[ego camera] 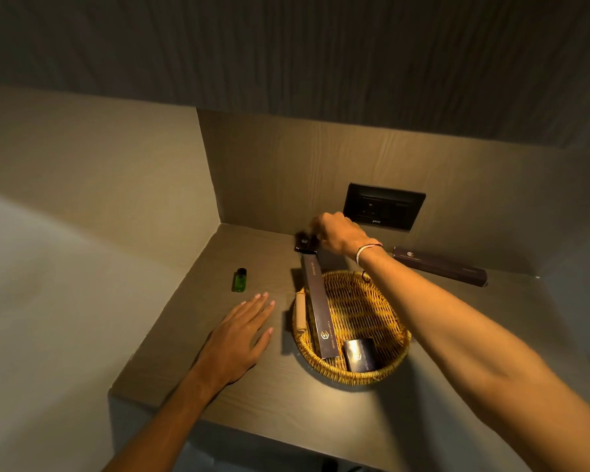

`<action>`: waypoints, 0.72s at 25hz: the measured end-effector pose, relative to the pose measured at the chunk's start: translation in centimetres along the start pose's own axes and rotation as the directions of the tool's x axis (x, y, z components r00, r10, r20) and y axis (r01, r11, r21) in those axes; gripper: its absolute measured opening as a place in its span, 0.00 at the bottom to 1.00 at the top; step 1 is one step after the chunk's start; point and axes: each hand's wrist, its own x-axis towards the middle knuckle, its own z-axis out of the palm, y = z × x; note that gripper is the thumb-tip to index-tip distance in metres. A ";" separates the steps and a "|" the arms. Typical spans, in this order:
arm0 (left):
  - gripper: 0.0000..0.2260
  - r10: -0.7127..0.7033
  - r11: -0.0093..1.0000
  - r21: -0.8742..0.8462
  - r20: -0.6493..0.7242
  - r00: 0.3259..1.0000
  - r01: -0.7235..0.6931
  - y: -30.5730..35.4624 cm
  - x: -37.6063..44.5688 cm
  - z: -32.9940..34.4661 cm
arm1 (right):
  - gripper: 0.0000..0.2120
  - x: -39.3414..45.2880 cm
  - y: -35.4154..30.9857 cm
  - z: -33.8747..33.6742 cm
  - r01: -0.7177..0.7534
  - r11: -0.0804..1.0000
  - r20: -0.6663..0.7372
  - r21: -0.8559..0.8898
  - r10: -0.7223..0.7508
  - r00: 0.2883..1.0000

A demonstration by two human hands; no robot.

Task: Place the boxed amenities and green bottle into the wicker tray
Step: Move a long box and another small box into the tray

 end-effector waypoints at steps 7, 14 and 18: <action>0.24 0.005 1.000 -0.009 -0.012 1.000 -0.005 -0.4 0.0 0.4 | 0.17 2.9 0.8 3.6 0.084 0.995 0.106 -0.053 -0.078 0.991; 0.24 0.018 1.000 -0.020 -0.023 1.000 -0.018 -0.3 0.2 0.5 | 0.24 1.5 3.8 2.1 0.022 0.998 0.115 0.063 -0.029 0.993; 0.24 0.019 1.000 -0.015 -0.018 1.000 -0.019 -0.2 0.1 0.6 | 0.30 -1.9 6.3 -1.7 0.075 0.968 0.028 0.239 -0.084 0.996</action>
